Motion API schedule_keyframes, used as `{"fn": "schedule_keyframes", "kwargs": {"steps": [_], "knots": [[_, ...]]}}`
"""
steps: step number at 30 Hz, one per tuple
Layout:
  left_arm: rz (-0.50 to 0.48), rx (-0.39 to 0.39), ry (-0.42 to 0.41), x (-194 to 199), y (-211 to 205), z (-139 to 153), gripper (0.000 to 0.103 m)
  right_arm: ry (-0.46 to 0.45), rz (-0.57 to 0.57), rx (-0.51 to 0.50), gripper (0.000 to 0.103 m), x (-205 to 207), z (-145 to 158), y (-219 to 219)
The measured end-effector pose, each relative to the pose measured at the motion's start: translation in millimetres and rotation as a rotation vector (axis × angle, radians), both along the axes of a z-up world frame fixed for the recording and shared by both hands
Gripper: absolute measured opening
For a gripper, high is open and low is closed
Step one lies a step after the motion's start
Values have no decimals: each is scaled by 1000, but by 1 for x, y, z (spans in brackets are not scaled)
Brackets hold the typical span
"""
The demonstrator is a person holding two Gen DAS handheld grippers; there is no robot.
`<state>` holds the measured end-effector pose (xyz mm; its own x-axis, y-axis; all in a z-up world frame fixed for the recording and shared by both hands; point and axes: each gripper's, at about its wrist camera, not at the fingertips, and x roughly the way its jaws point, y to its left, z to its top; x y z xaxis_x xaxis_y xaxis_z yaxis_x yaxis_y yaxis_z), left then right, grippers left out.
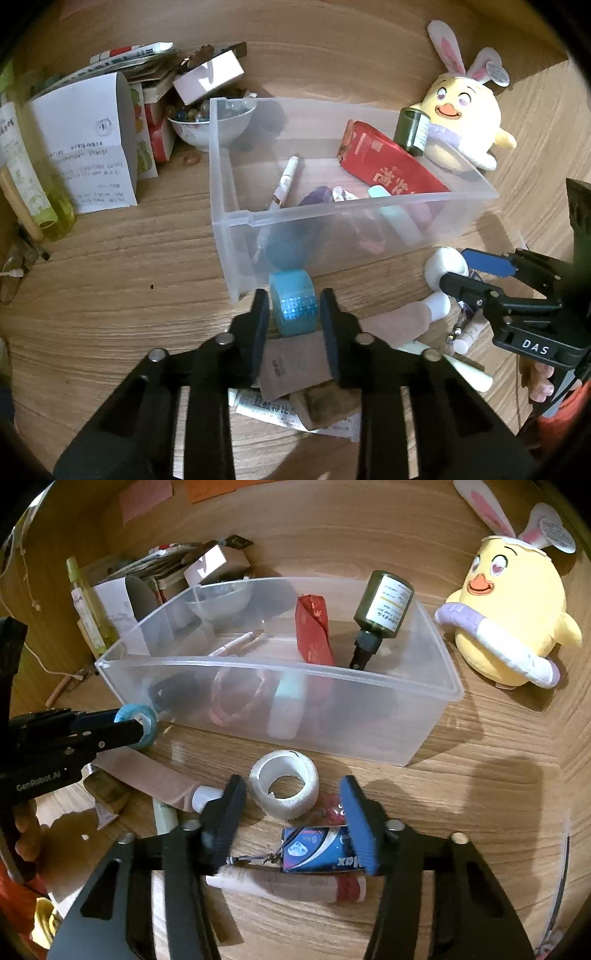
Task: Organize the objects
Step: 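Grasp the blue tape roll with the left tool while the right tool grasps the white tape roll, then lower both tape rolls into the clear bin and open both tools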
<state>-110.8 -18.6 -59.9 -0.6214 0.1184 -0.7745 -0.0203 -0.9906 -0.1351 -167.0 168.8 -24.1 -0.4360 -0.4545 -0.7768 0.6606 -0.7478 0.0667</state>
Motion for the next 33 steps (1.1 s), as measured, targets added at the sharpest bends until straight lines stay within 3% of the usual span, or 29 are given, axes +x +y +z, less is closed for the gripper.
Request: {"fn": "schedule_keyframes", "kwargs": {"steps": [1,11,21,33], "knots": [[-3,7,0,0,0,0,19,2,1,3,35,0,-1,-1],[-9,8,56,17,1,16,18,35,7,-26,35,11,13,7],[-23,24,133,38,5,47,18,122,-6,-107,35,30,51,25],[-17,51,235,20,0,91,18,185,-88,-169,35,-3,84,29]]}}
